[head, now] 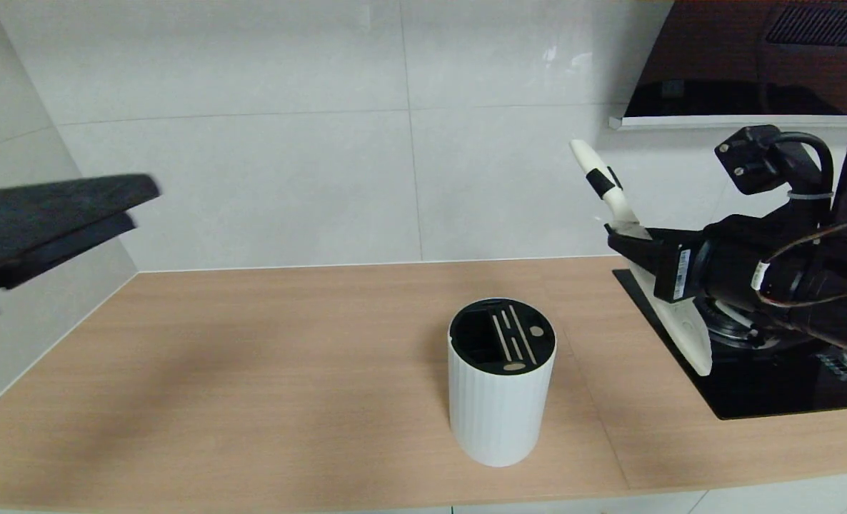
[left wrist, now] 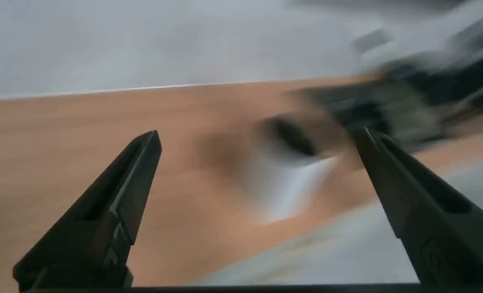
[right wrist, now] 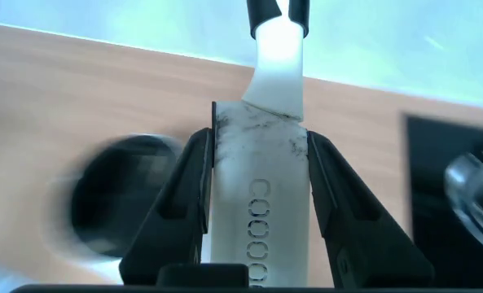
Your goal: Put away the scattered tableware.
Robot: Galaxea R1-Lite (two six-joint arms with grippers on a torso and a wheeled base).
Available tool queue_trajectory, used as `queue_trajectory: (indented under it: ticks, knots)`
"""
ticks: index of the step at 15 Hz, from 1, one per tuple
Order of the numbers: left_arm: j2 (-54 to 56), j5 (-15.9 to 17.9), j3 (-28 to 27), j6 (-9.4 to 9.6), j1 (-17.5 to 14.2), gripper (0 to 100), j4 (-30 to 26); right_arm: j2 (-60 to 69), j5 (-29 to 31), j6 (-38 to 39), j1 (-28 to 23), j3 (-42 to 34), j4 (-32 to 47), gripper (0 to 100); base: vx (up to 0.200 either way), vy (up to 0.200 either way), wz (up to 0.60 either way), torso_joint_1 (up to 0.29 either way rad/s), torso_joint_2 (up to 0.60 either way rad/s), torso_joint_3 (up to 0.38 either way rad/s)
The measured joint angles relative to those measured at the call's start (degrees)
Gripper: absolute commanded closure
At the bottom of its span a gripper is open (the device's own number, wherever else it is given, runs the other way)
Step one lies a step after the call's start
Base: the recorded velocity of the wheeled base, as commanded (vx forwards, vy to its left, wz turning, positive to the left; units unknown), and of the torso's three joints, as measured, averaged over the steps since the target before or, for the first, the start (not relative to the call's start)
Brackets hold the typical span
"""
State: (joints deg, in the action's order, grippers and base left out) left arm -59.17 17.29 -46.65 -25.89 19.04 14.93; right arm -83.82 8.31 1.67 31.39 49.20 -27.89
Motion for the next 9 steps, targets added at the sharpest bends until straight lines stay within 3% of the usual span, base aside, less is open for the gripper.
queue_trajectory:
  ticks: [3, 5, 7, 9]
  knots:
    - [-13.3, 0.2, 3.0, -7.94, 6.9, 0, 21.8, 1.4, 1.3, 2.5, 6.4, -0.4, 0.7, 100, 0.0, 0.0, 0.0, 0.0, 0.0, 0.0]
    - [-21.5, 0.2, 5.9, -14.51, 10.7, 0, 34.9, 1.3, 1.3, 3.5, 10.6, -1.2, 0.7, 100, 0.0, 0.0, 0.0, 0.0, 0.0, 0.0]
    - [-27.8, 0.1, 7.9, -17.08, 13.3, 0, 41.1, 0.4, 2.1, 3.9, 14.0, -2.0, 0.7, 100, 0.0, 0.0, 0.0, 0.0, 0.0, 0.0]
    - [-32.0, -0.2, 9.2, -17.68, 15.3, 0, 44.8, -1.1, 3.0, 5.2, 16.5, -2.2, 0.4, 100, 0.0, 0.0, 0.0, 0.0, 0.0, 0.0]
